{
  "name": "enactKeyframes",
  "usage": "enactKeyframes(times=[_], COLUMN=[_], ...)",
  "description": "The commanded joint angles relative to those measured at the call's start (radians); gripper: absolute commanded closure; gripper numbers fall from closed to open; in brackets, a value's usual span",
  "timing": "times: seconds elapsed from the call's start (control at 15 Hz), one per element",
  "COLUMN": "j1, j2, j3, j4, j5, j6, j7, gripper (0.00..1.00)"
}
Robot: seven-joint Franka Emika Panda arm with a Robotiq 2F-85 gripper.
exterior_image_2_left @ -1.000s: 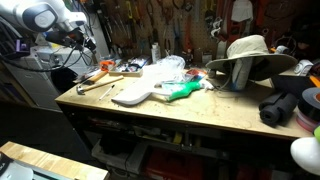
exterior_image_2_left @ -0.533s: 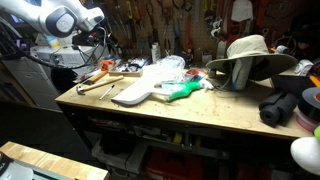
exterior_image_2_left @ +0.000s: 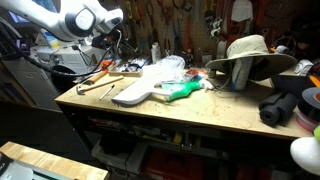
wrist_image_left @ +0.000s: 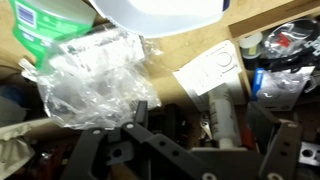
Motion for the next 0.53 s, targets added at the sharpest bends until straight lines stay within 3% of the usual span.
enactKeyframes(times=[0.0, 0.07, 0.13, 0.47], j1=[-0.051, -0.07, -0.043, -0.042], j2=[-0.01, -0.016, -0.002, -0.005], j3=[0.006, 0.01, -0.001, -0.017], j4=[0.049, 0.063, 0.043, 0.069], j5=[-0.182, -0.237, -0.15, -0.205], j6=[-0.154, -0.181, -0.114, -0.154], j7=[0.27, 0.344, 0.219, 0.307], gripper=[0.0, 0.0, 0.0, 0.0])
